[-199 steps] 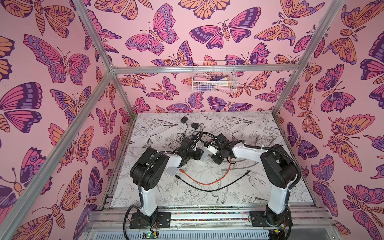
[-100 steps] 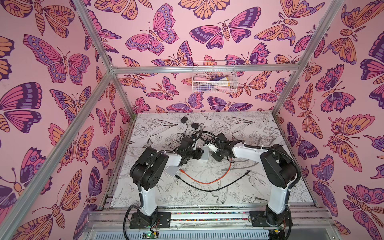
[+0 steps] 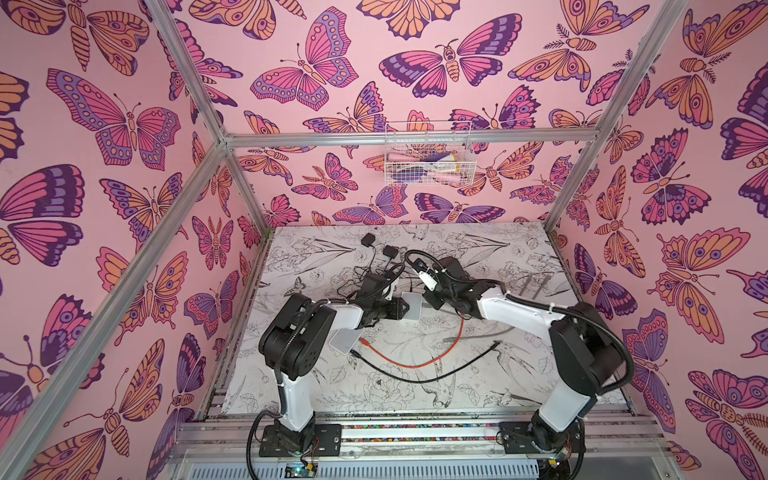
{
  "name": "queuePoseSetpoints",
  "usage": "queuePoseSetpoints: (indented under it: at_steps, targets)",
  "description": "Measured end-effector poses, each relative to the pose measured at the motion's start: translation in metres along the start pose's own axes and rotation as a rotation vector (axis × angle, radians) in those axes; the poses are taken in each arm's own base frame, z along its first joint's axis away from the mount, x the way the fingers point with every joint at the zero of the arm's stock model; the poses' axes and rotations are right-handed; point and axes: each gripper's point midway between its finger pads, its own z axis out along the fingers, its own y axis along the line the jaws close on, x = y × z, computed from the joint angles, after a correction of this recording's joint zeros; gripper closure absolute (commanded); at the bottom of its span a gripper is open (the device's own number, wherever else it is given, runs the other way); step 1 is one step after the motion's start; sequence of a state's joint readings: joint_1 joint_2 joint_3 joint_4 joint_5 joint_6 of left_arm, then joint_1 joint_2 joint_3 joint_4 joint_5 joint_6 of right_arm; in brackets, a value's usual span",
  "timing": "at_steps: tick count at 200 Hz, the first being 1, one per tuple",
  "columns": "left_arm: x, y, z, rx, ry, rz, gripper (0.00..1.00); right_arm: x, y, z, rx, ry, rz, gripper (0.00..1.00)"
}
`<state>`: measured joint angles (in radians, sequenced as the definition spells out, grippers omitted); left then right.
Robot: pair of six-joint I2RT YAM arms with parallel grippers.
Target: Insert the plug into the switch port
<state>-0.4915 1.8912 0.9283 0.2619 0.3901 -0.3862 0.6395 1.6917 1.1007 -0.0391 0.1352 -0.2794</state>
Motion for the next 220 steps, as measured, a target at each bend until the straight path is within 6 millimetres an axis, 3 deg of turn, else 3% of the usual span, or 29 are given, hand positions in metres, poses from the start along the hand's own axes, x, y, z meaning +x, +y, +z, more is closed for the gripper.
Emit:
queuePoseSetpoints:
  at_steps: [17, 41, 81, 99, 151, 220]
  targets:
    - [0.0, 0.001, -0.002, -0.003, 0.006, -0.005, 0.57, -0.001, -0.008, -0.018, 0.037, -0.031, 0.024, 0.76]
    - [0.001, 0.001, -0.007, -0.009, 0.013, -0.009, 0.57, 0.015, -0.024, -0.035, 0.103, -0.006, 0.115, 0.72]
    - [-0.008, -0.012, -0.027, 0.004, -0.024, 0.008, 0.55, 0.07, -0.069, -0.074, 0.216, 0.087, 0.416, 0.68]
    - [-0.012, -0.023, -0.037, 0.02, -0.047, 0.027, 0.55, 0.094, -0.079, -0.086, 0.256, 0.134, 0.534, 0.68]
    - [-0.007, -0.036, -0.044, 0.031, -0.055, 0.052, 0.55, 0.17, -0.054, -0.089, 0.26, 0.359, 0.747, 0.65]
    - [-0.004, -0.037, -0.06, 0.018, -0.081, 0.058, 0.55, 0.224, -0.028, -0.063, 0.251, 0.547, 0.807, 0.65]
